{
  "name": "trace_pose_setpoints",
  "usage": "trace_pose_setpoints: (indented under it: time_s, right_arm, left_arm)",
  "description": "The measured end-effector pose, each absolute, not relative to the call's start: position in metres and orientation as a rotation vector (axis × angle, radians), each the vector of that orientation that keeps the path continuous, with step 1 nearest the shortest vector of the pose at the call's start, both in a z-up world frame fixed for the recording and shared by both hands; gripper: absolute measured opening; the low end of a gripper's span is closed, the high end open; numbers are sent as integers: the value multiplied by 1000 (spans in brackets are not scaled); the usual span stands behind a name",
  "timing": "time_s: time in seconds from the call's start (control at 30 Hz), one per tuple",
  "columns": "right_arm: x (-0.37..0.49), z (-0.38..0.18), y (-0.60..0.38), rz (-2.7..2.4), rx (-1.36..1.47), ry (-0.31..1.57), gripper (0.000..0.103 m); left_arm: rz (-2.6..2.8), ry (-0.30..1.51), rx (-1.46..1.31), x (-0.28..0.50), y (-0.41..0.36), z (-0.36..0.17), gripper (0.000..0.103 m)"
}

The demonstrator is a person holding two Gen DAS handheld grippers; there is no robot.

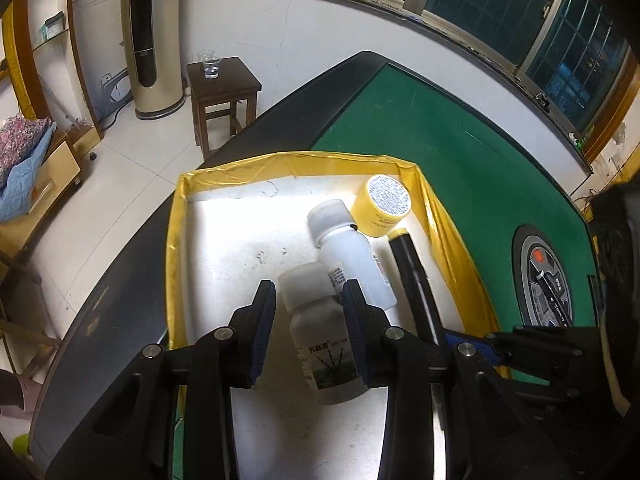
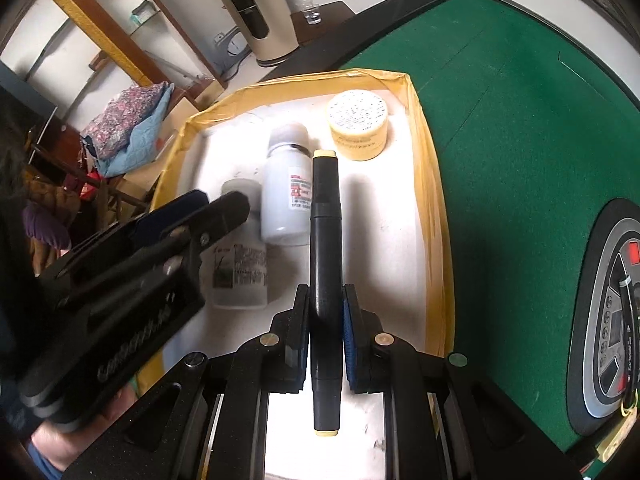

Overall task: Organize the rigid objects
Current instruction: 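Lower the bottle and the marker into the tray and open both grippers, then move both grippers back from the tray to the cluttered objects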

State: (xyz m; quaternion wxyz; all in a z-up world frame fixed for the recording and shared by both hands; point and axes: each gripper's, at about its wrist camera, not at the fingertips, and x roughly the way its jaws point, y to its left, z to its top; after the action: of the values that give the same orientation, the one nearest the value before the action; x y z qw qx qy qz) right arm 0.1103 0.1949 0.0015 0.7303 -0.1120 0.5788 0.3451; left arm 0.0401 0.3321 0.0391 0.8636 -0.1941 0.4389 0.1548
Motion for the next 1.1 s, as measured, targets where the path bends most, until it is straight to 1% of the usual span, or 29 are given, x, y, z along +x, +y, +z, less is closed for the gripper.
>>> trace_pose_setpoints:
  time_s: [0.3, 0.4, 0.8, 1.1]
  right_arm:
    - [113, 7, 186, 759, -261, 1265, 16]
    - [108, 15, 181, 767, -255, 1246, 20]
    - [68, 44, 121, 879, -135, 1210, 21]
    - [30, 52, 82, 957, -65, 1176, 21]
  left_arm:
    - [357, 937, -401, 40, 329, 39, 33]
    - [364, 939, -404, 38, 328, 40, 33]
    - [353, 893, -444, 7, 314, 52, 33]
    - [302, 809, -390, -41, 269, 76, 32]
